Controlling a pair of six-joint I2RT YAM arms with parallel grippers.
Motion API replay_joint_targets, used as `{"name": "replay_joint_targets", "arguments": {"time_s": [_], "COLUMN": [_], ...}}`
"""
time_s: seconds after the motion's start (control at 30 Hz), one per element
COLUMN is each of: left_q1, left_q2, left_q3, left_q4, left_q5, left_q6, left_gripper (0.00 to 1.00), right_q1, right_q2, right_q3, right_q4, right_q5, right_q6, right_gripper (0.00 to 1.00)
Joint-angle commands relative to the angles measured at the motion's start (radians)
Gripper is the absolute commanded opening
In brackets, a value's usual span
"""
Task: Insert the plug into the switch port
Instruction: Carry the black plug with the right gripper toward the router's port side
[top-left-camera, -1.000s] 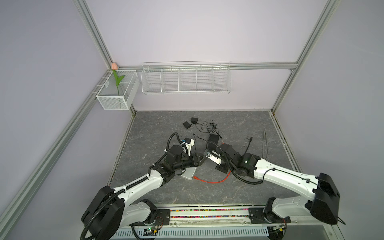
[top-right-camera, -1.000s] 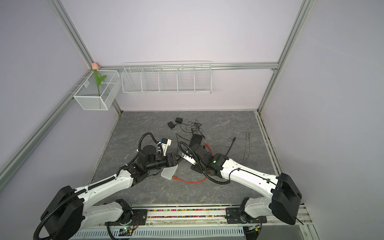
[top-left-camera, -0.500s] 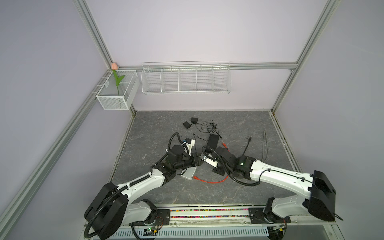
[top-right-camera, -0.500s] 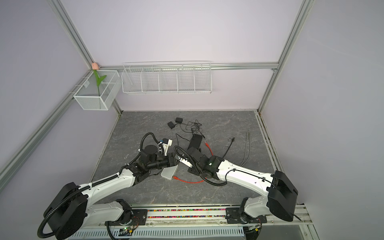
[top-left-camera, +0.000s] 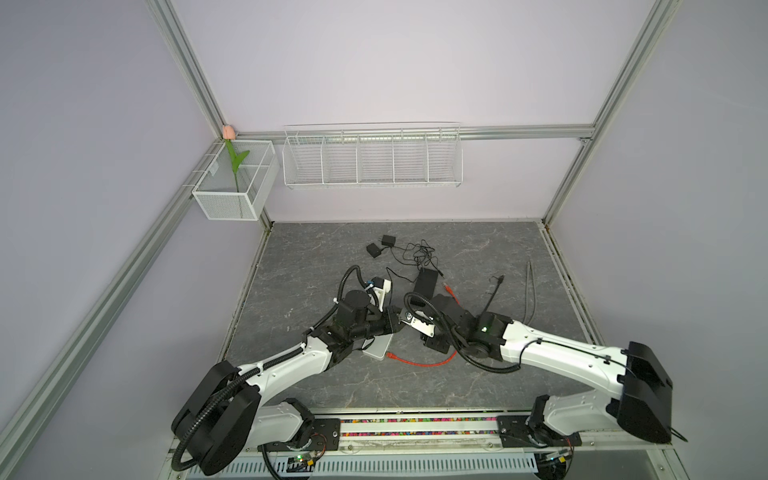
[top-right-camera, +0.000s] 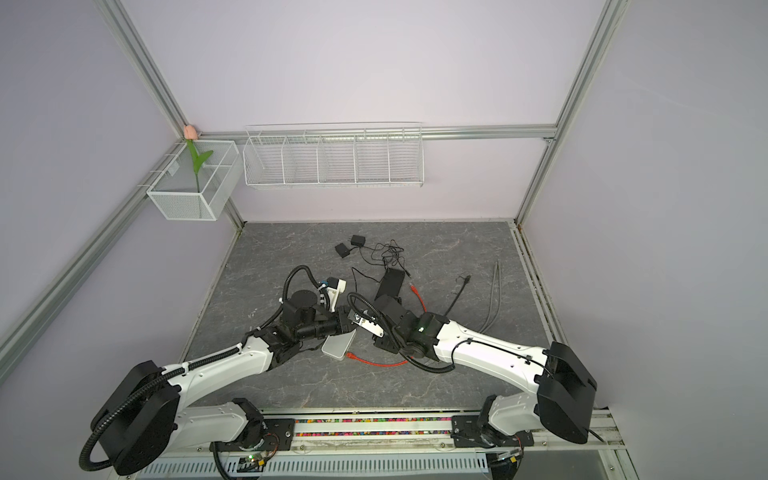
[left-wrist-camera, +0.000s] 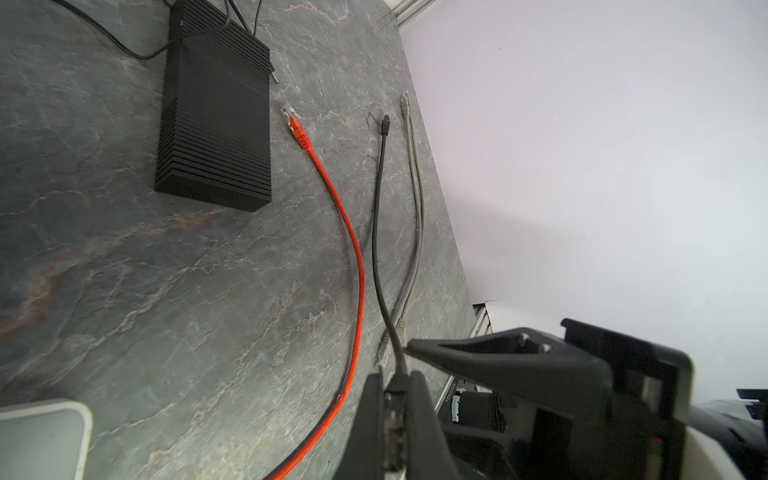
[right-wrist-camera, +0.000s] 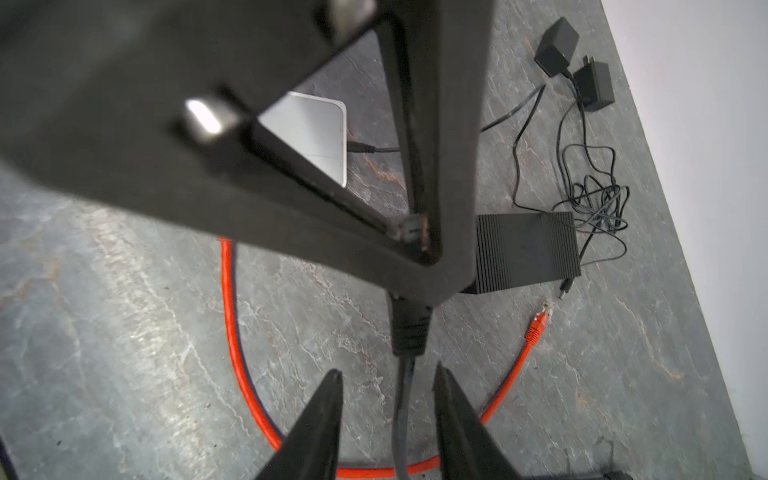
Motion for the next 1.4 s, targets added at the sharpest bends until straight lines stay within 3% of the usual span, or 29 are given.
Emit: {"name": "replay_joint_targets", "arguments": {"time_s": [0.0,0.5,0.97,1.2,1.37], "left_q1": [-0.002,-0.002,-0.002,0.002,0.013], "left_q2": [-0.002,-0.020,-0.024,-0.020,-0.017], "left_q3": [-0.002,0.004,0.003,0.001,-0.005], "left_q4": [0.010,-0.004,-0.010,0.000,0.007], "left_q5": [-0.001,0.013,0.025,0.041,0.053], "left_q6": [0.017,0.028,0.035,0.030,0.029], "left_gripper": [0.00,0.00,0.00,0.00,0.00], "right_q1": [-0.068,-0.145,-0.164,-0.169,-0.171], "right_q2": [-0.105,-0.042,0.026,0.062,0.060], "right_q3": [-0.038,-0.023,-0.002,0.021,0.014], "right_q4": [0.038,0.046,0.090,0.092,0.108], "right_q5": [-0.179,-0.334,-0.354,-0.358,-0.345], "right_q6": [-0.012,-0.107,-0.116,-0.119,-0.116], "right_gripper": [0.45,0.44,0.40,0.30,0.07]}}
